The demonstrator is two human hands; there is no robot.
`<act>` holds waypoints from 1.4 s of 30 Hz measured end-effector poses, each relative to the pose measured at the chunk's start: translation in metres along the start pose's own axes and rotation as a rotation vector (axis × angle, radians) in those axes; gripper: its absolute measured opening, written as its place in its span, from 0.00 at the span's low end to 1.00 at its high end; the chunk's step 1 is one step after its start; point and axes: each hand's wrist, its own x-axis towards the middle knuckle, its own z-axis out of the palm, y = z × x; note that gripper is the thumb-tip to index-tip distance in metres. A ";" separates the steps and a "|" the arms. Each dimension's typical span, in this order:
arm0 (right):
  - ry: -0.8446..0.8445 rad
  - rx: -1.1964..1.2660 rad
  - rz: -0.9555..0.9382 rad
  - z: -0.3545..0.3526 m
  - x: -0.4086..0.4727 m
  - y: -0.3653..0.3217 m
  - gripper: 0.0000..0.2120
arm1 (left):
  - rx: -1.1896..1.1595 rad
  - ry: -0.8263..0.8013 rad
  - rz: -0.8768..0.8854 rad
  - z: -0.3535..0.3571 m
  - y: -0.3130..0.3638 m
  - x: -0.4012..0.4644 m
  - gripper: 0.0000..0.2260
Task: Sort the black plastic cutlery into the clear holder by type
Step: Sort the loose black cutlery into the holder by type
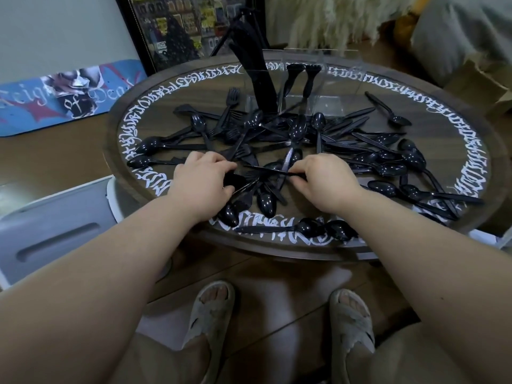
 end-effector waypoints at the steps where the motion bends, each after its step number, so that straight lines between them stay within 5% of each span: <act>1: 0.005 0.020 0.010 0.000 0.000 -0.001 0.12 | -0.003 0.013 0.000 0.001 0.001 0.001 0.21; 10: 0.072 0.105 0.061 -0.005 0.000 -0.007 0.11 | -0.077 0.058 -0.005 0.002 0.013 0.009 0.15; 18: 0.070 0.428 0.121 -0.010 0.005 -0.023 0.04 | -0.296 0.221 0.018 -0.012 0.001 0.002 0.12; 30: 0.092 0.374 0.202 0.002 0.029 -0.050 0.05 | -0.348 0.264 -0.149 -0.015 -0.039 -0.002 0.04; 36: -0.037 0.350 0.076 0.000 0.034 -0.065 0.05 | -0.350 0.242 -0.182 -0.014 -0.053 -0.001 0.08; 42: -0.397 0.204 -0.042 -0.013 0.024 -0.058 0.11 | -0.385 0.178 -0.140 -0.016 -0.050 -0.007 0.07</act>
